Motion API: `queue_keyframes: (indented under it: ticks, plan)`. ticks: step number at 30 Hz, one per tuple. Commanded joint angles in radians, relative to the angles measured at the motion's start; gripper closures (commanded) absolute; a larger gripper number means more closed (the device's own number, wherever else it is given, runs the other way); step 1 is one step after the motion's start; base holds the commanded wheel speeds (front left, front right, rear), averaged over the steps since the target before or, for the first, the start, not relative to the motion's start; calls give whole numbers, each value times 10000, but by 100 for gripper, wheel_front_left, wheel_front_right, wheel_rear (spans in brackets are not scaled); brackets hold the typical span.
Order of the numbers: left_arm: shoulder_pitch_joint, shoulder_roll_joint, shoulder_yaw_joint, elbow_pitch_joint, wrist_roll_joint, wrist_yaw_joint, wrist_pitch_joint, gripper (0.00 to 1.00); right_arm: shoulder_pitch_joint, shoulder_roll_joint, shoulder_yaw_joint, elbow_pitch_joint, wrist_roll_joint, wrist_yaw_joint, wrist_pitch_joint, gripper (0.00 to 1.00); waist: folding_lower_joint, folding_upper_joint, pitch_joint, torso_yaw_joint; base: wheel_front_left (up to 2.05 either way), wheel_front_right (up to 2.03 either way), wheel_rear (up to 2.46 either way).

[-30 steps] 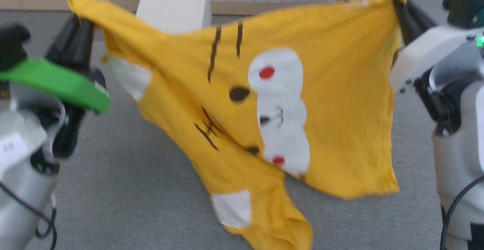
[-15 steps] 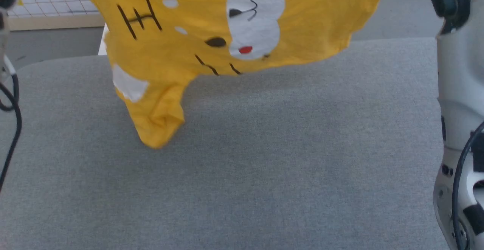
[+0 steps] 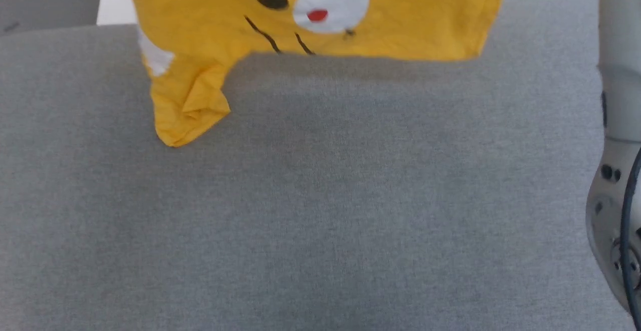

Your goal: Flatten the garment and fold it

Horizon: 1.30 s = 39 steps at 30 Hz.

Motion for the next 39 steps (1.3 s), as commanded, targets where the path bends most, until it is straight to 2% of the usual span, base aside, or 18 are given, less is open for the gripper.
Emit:
queue_keyframes:
  ticks: [1,7,17,22,27,32,39]
  plan:
    - [-412,41,167,51,63,-21,-282,100,-346,19,-20,18,-148,-15,-165,100,-1,0,1106,-138,0,0,0]
    - [-1598,3,683,363,87,-136,-1353,100,-1341,20,-111,-27,-514,-15,-694,100,-1,0,2432,-128,0,0,0]
    - [-3014,93,1079,804,-35,-760,-2205,100,-2081,21,-376,-239,-1091,-15,-1126,100,-1,0,3961,-88,0,0,0]
    - [-2999,124,1057,921,-26,-1116,-2497,100,-1989,21,-442,-378,-1399,-15,-1153,100,-1,0,4489,-32,0,0,0]
    - [-2430,216,854,807,-236,-1528,-2663,100,-1628,22,-239,-603,-1412,-15,-1182,100,-1,0,4760,91,0,0,0]
    - [-1292,552,662,-37,-1009,-1679,-2708,100,-966,22,44,-994,-1084,-15,-1238,100,-1,0,4596,318,0,0,0]
    - [2045,1825,641,-2389,-2599,-1697,-2697,100,1600,22,-5,-2428,-132,-15,-907,100,-1,0,3619,643,0,0,0]
